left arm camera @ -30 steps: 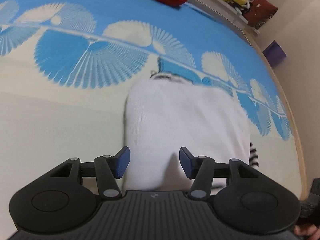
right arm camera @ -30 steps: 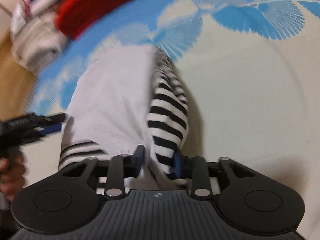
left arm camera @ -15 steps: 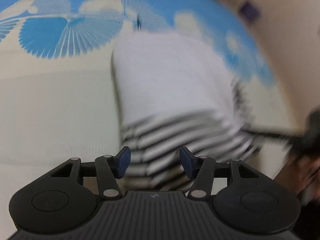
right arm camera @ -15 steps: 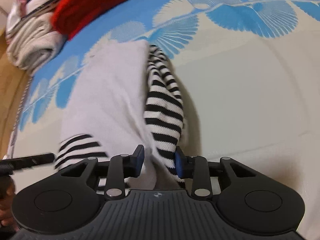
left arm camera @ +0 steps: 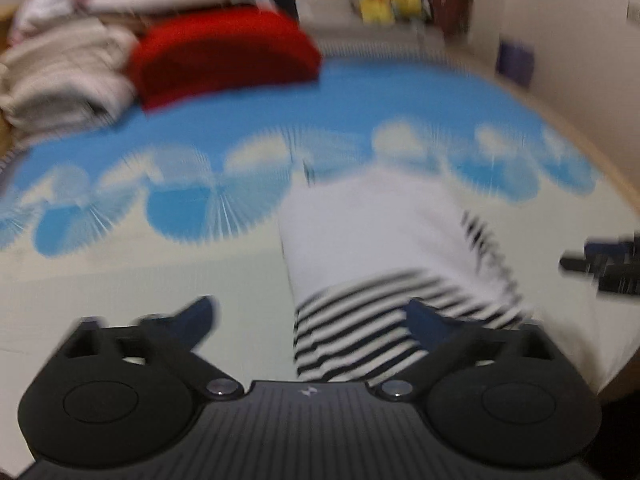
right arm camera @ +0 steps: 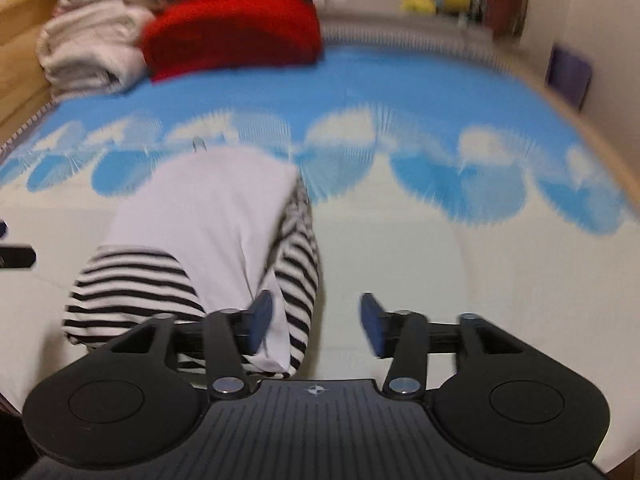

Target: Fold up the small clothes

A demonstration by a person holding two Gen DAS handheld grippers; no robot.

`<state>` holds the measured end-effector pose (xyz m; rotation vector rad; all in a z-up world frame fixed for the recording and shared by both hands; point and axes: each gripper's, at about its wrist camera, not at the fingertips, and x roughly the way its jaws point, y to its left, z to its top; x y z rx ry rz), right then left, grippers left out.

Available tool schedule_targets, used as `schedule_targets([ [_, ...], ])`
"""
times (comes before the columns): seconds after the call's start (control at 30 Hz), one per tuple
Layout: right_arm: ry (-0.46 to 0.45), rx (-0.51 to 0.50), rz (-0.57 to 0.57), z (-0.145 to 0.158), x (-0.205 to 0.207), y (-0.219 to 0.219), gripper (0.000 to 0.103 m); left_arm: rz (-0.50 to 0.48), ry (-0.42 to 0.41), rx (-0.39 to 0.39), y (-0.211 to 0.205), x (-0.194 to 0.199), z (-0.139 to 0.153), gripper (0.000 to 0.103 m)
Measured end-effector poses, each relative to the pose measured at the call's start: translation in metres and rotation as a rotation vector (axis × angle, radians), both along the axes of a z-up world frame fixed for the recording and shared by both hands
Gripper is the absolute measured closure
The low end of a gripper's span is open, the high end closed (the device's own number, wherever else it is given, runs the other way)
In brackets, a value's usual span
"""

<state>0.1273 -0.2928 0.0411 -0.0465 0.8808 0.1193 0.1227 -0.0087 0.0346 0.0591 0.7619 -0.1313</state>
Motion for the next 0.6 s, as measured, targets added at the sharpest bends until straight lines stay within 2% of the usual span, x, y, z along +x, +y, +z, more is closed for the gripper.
schedule_targets([
  [0.07, -0.067, 0.014, -0.014, 0.015, -0.021, 0.002, 0.032, 0.018, -0.079, -0.022, -0.011, -0.025, 0.016, 0.000],
  [0.13, -0.108, 0.010, -0.040, 0.026, -0.039, 0.003, 0.028, 0.045, -0.118, -0.041, -0.021, -0.045, 0.022, 0.000],
  [0.27, -0.151, 0.031, -0.054, 0.036, -0.072, 0.012, 0.015, 0.121, -0.173, -0.039, -0.037, -0.083, 0.009, 0.000],
  [0.37, -0.170, 0.023, -0.031, 0.035, -0.090, 0.023, 0.014, 0.142, -0.136, -0.047, -0.041, -0.093, -0.007, 0.000],
  [0.47, -0.179, 0.005, -0.011, 0.033, -0.105, 0.032, 0.014, 0.168, -0.134, -0.055, -0.034, -0.094, -0.009, 0.000],
  [0.53, -0.160, 0.008, -0.014, 0.032, -0.111, 0.035, 0.014, 0.163, -0.099, -0.077, -0.030, -0.090, -0.011, 0.000],
  [0.6, -0.152, 0.010, -0.007, 0.031, -0.112, 0.038, 0.014, 0.161, -0.056, -0.065, -0.029, -0.085, -0.019, 0.000],
])
